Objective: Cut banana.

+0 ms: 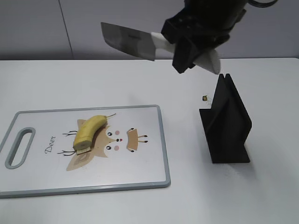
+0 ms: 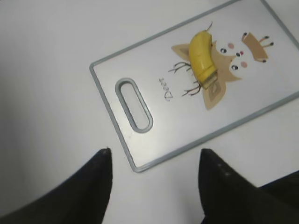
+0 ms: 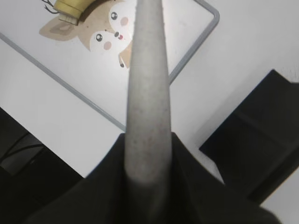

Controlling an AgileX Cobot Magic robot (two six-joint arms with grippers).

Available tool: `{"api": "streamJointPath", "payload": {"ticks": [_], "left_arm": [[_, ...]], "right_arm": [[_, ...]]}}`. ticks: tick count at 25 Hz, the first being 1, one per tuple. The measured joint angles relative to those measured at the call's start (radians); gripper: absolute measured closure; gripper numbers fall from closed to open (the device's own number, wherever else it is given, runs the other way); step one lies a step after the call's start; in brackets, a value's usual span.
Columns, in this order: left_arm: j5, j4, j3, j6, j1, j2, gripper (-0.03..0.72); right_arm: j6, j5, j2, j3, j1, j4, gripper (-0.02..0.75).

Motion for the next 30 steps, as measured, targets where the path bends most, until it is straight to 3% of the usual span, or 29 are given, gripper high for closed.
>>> {"api": "streamJointPath", "payload": {"ticks": [10,16,21,30], "left_arm": [[-0.033,0.161,0.313,-0.138,-0.003,-0.469,0.12],[-0.065,0.183,0.448,-0.197,-0.003,-0.684,0.121],[-0.092,0.198,0.465,-0.208,-0.003,-0.795,0.122],[-0.093,0.201,0.469,-0.208,-0.003,-0.801,0.139]], "right_arm": [[0.379,-0.145,-0.279,0.312,0.0,-0.171,0.578],[0.508,-0.16,-0.401,0.434,0.0,-0.224,0.578],[0.598,-0.169,-0.506,0.501,0.0,-0.275,0.578],[0.722,-0.181,-0.562,0.616,0.0,-0.371,0.578]]}}
